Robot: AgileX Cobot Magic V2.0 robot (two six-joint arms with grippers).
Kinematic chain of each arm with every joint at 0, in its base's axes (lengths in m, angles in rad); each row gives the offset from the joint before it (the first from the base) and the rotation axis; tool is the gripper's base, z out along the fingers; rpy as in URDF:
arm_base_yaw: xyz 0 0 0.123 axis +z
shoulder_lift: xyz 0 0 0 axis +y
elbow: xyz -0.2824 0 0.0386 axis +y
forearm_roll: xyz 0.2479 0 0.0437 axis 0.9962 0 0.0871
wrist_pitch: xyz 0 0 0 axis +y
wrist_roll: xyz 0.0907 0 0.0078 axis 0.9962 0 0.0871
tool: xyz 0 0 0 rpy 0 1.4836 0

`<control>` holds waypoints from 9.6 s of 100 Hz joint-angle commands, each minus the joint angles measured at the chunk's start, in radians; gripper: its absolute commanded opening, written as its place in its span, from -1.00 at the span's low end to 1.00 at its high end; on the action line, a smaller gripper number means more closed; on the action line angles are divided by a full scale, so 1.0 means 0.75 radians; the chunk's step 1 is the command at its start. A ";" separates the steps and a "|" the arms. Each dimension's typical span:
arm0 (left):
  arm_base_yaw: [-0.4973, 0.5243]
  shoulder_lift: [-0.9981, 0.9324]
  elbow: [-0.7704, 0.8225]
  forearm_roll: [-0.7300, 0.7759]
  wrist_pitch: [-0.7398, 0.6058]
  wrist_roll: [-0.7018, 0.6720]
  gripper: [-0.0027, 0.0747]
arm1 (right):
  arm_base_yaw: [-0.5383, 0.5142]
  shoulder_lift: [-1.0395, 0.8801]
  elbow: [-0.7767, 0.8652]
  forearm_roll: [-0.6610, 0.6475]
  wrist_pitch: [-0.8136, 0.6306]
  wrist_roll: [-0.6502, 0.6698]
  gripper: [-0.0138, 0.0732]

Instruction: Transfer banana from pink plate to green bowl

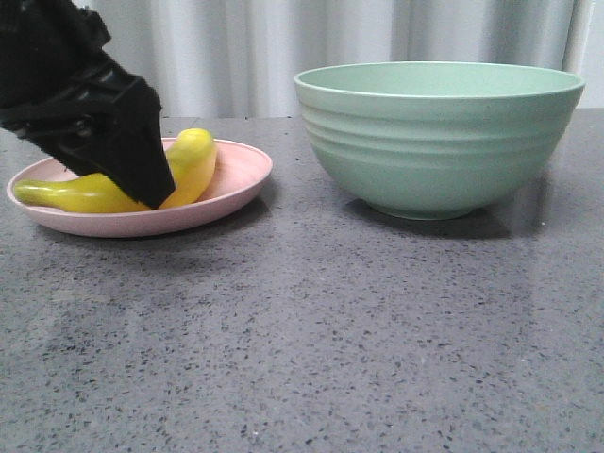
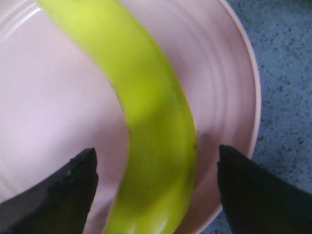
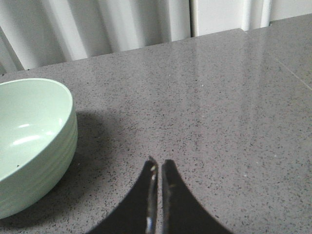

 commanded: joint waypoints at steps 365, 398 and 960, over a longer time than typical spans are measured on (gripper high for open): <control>-0.529 -0.337 -0.387 -0.053 0.150 -0.027 0.27 | 0.393 1.330 -1.087 0.436 -0.227 -0.118 -0.62; -0.529 -0.337 -0.387 -0.053 0.150 -0.036 0.27 | 0.393 1.399 -1.087 0.419 -0.154 -0.118 0.07; 0.709 -2.022 1.442 0.116 -0.534 -0.247 -0.98 | -0.008 -0.569 0.655 -0.083 -0.160 -0.114 -0.86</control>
